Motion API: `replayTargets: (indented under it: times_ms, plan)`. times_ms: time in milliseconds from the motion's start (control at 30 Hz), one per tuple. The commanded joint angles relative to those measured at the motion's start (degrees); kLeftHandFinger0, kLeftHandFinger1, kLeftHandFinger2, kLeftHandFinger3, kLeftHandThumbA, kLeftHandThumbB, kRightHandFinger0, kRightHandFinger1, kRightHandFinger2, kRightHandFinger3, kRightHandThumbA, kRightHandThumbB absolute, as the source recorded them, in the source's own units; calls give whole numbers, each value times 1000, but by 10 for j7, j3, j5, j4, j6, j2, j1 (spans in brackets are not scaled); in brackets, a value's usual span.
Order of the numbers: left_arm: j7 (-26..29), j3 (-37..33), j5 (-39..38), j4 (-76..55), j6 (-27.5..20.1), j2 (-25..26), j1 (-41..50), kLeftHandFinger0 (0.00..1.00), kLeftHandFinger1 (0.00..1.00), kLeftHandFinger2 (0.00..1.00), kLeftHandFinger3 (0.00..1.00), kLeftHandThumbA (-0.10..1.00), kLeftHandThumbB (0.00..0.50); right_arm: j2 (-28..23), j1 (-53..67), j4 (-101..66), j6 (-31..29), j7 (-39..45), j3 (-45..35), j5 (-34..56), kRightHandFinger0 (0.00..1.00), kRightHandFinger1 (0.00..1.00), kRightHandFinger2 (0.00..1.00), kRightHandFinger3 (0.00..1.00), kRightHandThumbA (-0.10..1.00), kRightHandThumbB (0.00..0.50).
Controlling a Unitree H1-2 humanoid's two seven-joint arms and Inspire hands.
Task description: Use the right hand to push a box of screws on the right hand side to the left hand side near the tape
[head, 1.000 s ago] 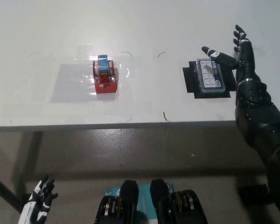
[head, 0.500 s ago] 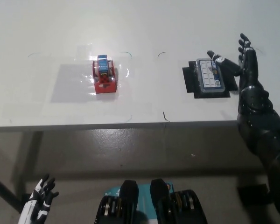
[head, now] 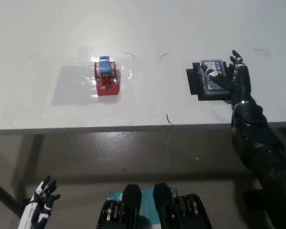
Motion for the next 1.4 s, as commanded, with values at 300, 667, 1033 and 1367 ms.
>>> replayTargets:
  times_ms: [300,667,1033,1367]
  plan:
    - [-11,4,-3,-18,-23,2,-4,956,1000,1000,1000,806,263,39,-3,-5,-41,41,-26,42,1000,1000,1000,1000,1000,246]
    - [-14,9,-5,-14,-23,4,-13,960,1000,1000,1000,823,266,60,0,-16,-51,45,-49,69,1000,1000,1000,1000,1000,189]
    - [-13,12,-3,-17,-23,-1,-13,966,1000,1000,1000,827,251,103,3,-31,-51,19,-62,71,1000,1000,1000,1000,1000,204]
    - [-17,13,-7,-19,-23,0,-9,974,1000,1000,1000,833,251,133,-3,-25,-51,11,-49,61,1000,1000,1000,1000,1000,204]
